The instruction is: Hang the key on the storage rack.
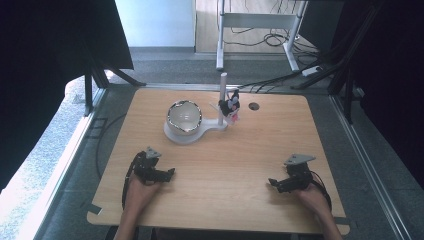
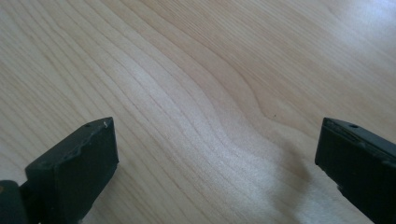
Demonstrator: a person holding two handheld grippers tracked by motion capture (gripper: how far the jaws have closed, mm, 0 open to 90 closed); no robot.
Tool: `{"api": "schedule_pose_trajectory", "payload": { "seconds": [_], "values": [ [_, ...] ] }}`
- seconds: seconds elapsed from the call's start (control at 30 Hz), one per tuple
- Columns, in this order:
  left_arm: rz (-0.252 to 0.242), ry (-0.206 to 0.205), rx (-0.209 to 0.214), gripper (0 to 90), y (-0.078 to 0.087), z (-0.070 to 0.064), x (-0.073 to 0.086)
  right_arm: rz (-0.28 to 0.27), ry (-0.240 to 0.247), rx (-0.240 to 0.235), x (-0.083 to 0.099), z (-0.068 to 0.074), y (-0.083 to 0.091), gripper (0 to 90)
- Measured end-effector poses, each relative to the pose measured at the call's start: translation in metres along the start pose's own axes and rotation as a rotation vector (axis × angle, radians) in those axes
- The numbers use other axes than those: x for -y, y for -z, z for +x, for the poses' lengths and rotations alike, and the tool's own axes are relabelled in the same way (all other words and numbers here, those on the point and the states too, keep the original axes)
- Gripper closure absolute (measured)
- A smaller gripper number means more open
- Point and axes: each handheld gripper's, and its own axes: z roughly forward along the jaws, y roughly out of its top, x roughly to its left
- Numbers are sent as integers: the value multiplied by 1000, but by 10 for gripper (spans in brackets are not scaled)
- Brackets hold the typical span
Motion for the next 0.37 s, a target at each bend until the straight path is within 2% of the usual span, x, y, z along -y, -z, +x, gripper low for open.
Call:
{"api": "schedule_pose_trajectory", "payload": {
  "seconds": [0.07,0.13,0.37],
  "values": [
    [0,0,0,6,0,0,0,-14,-35,-14,5,-1,-3,0],
    [0,0,0,6,0,0,0,-18,-39,6,5,0,-2,0],
    [-1,0,0,6,0,0,0,-13,-54,9,6,1,-2,0]
  ]
}}
